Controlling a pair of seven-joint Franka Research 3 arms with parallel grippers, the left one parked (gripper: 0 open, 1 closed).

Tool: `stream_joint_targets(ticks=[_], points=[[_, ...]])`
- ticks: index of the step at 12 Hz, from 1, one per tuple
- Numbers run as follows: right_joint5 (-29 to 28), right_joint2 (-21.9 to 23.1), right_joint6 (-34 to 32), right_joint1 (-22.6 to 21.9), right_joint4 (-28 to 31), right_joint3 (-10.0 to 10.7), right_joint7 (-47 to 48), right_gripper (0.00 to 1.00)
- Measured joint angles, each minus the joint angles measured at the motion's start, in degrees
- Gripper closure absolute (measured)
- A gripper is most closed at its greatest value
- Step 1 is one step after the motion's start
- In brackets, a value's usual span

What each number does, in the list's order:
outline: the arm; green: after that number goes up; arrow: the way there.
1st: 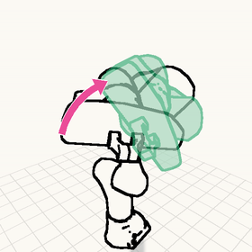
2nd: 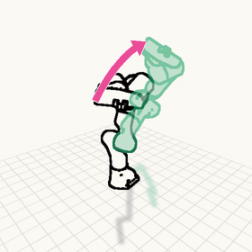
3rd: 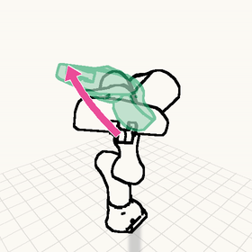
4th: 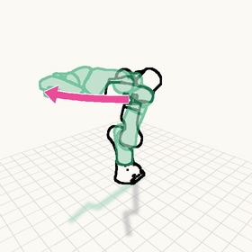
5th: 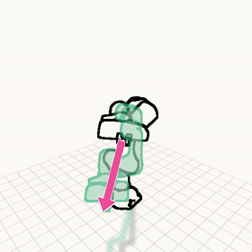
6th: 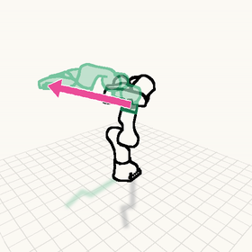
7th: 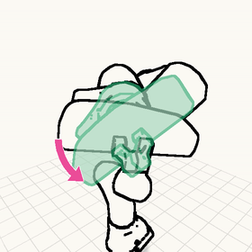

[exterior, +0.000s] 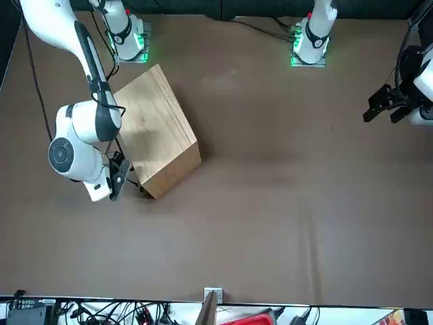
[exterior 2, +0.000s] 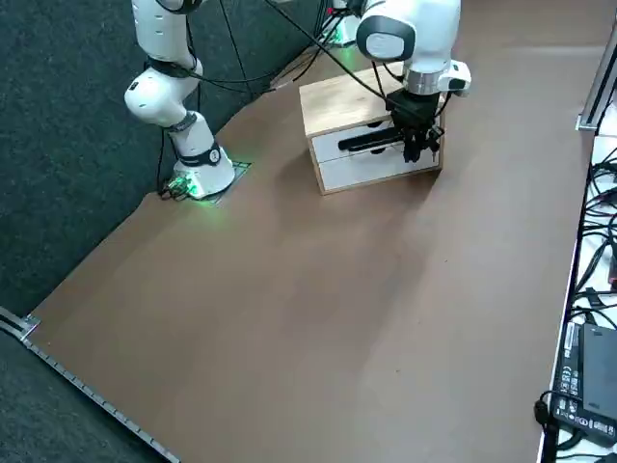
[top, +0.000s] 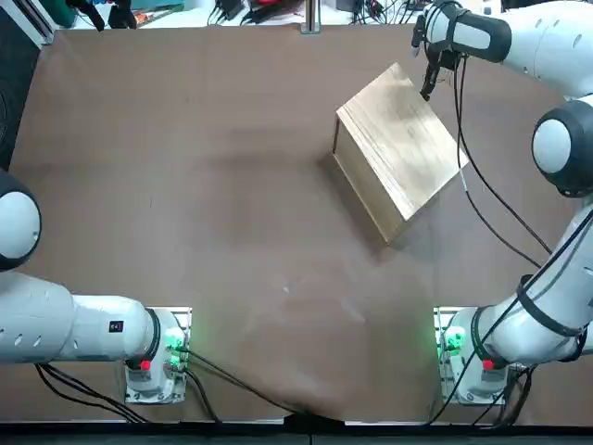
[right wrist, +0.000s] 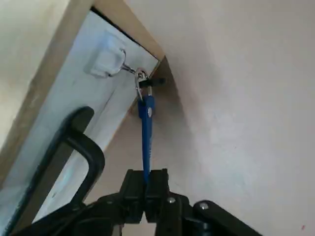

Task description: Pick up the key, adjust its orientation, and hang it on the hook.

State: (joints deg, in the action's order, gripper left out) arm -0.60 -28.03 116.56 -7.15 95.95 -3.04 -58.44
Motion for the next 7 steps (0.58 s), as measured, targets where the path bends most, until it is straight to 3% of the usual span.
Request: stream_joint_targets(ticks=[3,7], points=[[-0.01,0.00,0.01,0.00,0.00,0.00,0.00,0.91],[-2.28,-0.01,0.31,0.06,-0.02,0.17,-0.01,0.44]])
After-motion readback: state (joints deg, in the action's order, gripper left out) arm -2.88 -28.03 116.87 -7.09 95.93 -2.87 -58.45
